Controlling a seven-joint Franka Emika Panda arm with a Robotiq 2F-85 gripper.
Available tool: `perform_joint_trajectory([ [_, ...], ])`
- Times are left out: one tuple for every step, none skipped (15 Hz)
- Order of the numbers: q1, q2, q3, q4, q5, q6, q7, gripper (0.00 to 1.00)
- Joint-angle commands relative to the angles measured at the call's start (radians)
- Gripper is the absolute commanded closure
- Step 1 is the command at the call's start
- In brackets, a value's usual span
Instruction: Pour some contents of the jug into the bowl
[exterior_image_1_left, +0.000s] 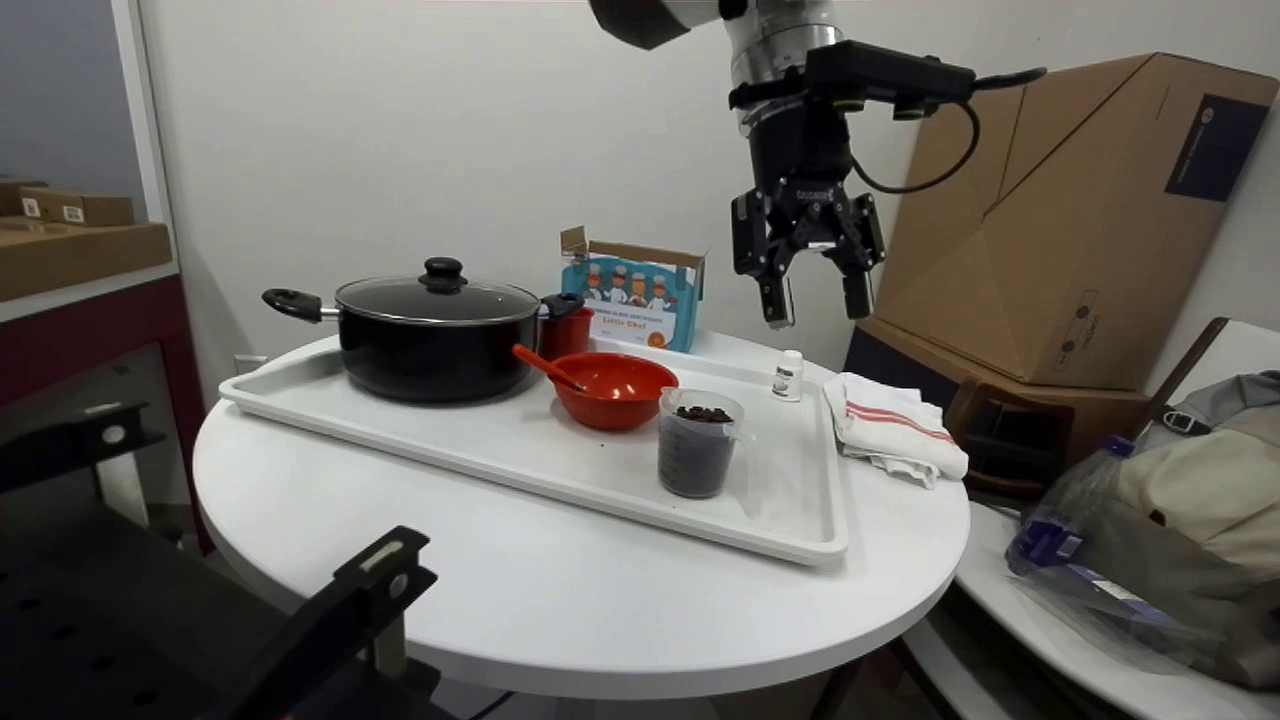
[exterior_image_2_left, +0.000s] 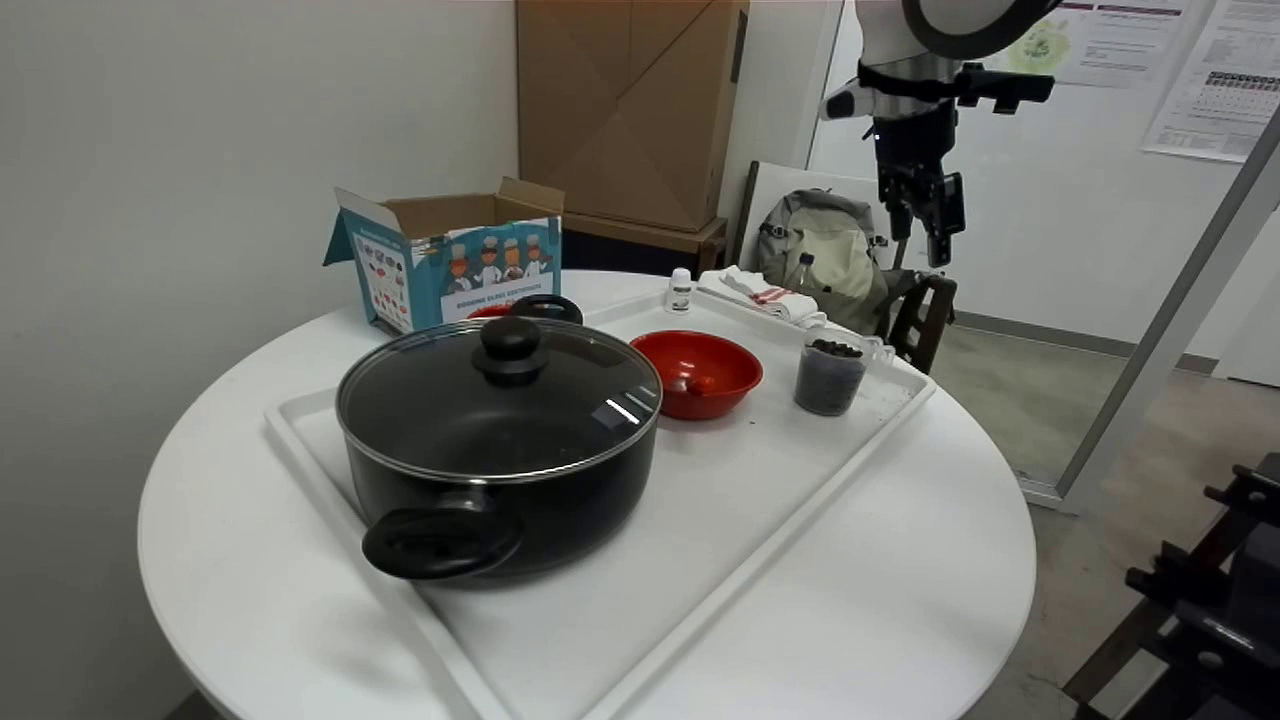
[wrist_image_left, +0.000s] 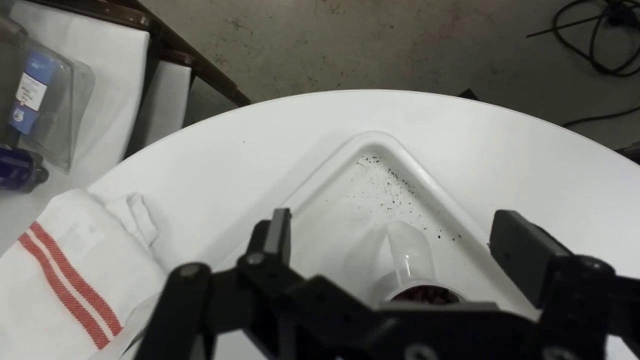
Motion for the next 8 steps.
perform_joint_trajectory([
  [-0.028,0.01,0.008,-0.003,0.001,0.06,-0.027,0.0],
  [-0.031,0.004,0.007,-0.014,-0.003,0.075,-0.028,0.0],
  [-0.032,-0.014,0.006,-0.042,-0.016,0.103,-0.036,0.0],
  [-0.031,-0.027,0.004,-0.065,-0.031,0.129,-0.041,0.0],
  [-0.028,-0.046,0.001,-0.098,-0.052,0.163,-0.045,0.0],
  [-0.025,-0.058,0.0,-0.124,-0.069,0.191,-0.049,0.0],
  [-0.017,-0.065,-0.004,-0.149,-0.097,0.22,-0.041,0.0],
  [-0.016,-0.067,-0.002,-0.166,-0.112,0.238,-0.042,0.0],
])
